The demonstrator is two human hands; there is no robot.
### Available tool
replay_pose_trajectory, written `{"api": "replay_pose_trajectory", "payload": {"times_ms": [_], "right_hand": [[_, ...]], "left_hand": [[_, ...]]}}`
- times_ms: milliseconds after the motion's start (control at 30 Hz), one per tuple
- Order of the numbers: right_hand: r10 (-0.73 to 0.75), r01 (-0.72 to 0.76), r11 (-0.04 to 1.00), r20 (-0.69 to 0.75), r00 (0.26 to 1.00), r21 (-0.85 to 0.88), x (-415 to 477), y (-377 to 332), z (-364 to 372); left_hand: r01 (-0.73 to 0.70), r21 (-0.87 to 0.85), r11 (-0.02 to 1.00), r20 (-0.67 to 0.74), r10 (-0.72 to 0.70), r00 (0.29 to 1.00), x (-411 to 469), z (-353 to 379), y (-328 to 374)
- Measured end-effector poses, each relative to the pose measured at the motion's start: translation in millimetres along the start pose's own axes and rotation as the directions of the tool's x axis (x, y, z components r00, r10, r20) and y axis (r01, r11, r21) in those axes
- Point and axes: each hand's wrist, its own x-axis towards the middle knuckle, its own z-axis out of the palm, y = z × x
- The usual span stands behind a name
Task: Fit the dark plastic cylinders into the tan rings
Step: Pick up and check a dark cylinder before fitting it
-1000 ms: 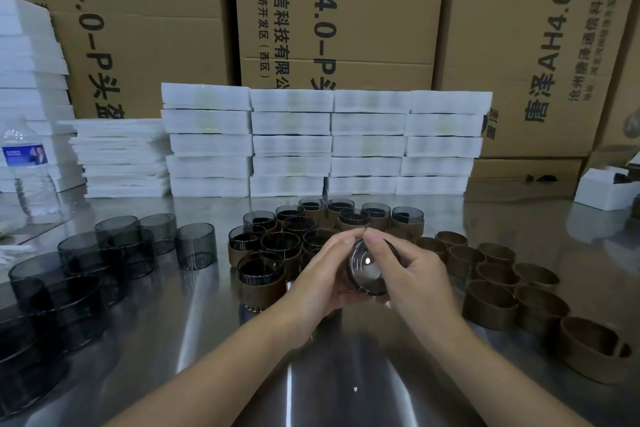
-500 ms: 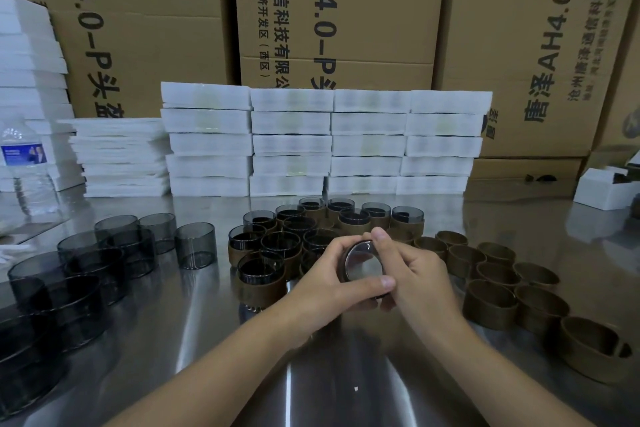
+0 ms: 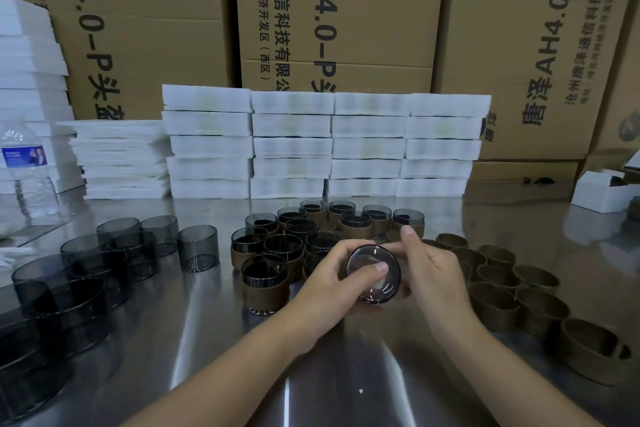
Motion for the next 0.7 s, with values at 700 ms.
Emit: {"api": "replay_pose_trajectory", "payload": {"times_ms": [700], "right_hand": [[0.205, 0.120, 0.623, 0.309, 0.929, -0.773, 51.6, 33.5, 9.3]], "left_hand": [[0.074, -0.074, 0.995, 0.100, -0.067, 0.993, 3.9, -12.8, 5.1]]}}
